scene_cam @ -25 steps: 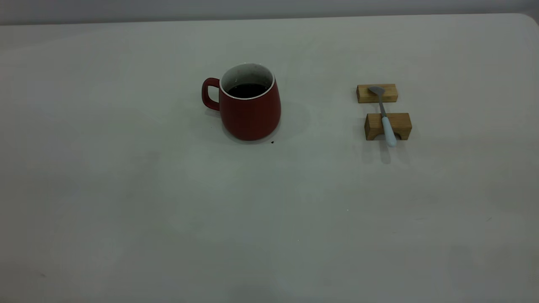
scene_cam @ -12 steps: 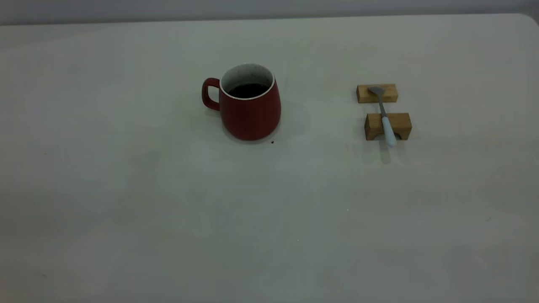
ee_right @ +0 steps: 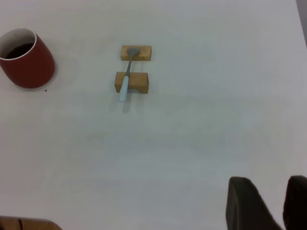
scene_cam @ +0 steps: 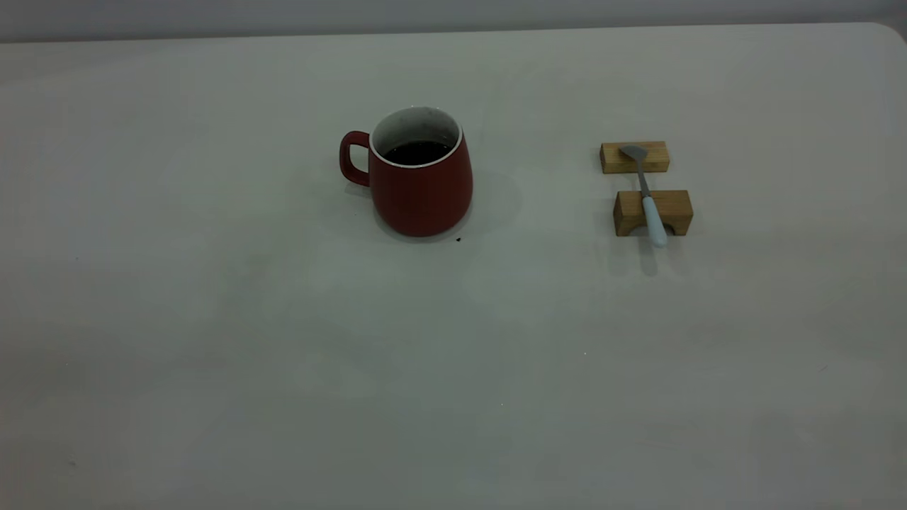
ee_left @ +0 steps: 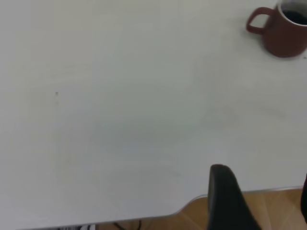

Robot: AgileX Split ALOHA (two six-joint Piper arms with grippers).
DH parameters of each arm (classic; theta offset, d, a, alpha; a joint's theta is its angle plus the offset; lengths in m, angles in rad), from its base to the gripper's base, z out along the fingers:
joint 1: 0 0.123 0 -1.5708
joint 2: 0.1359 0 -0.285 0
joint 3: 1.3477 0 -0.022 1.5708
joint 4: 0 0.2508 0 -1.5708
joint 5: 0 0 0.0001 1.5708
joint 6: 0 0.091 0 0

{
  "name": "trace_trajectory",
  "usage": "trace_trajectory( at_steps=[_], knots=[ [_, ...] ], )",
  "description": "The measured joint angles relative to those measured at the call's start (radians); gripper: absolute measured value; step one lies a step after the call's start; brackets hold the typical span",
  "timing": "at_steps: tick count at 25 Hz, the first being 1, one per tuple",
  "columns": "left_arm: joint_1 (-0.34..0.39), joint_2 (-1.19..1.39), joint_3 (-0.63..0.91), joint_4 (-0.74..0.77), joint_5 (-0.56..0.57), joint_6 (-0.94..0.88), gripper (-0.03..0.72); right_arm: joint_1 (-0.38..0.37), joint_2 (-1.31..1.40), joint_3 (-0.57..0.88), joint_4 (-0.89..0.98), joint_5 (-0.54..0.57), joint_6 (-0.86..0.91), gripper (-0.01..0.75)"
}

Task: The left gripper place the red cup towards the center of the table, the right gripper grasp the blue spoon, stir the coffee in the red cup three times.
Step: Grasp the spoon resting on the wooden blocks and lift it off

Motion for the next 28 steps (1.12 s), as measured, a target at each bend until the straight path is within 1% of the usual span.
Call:
trace_trajectory(
  at_steps=[8,11,14,16,19,22,25,28],
  knots=[
    [0.006,0.0,0.0,0.0,0.0,0.0,0.446,0.0,0.0,0.0,-0.007,0.0,0.008,0.237],
    [0.006,0.0,0.0,0.0,0.0,0.0,0.446,0.0,0.0,0.0,0.033,-0.002,0.028,0.237],
    [0.006,0.0,0.0,0.0,0.0,0.0,0.446,0.0,0.0,-0.001,0.083,-0.019,0.023,0.24],
    [0.006,0.0,0.0,0.0,0.0,0.0,0.446,0.0,0.016,-0.007,0.104,-0.056,0.012,0.255],
    [0.006,0.0,0.0,0.0,0.0,-0.001,0.446,0.0,0.117,-0.014,0.141,-0.165,-0.013,0.321],
    [0.006,0.0,0.0,0.0,0.0,-0.001,0.446,0.0,0.293,-0.019,0.2,-0.242,-0.062,0.421],
    [0.006,0.0,0.0,0.0,0.0,-0.001,0.446,0.0,0.496,-0.044,0.276,-0.288,-0.172,0.52],
    [0.006,0.0,0.0,0.0,0.0,-0.001,0.446,0.0,0.699,-0.088,0.374,-0.349,-0.307,0.56]
  ],
)
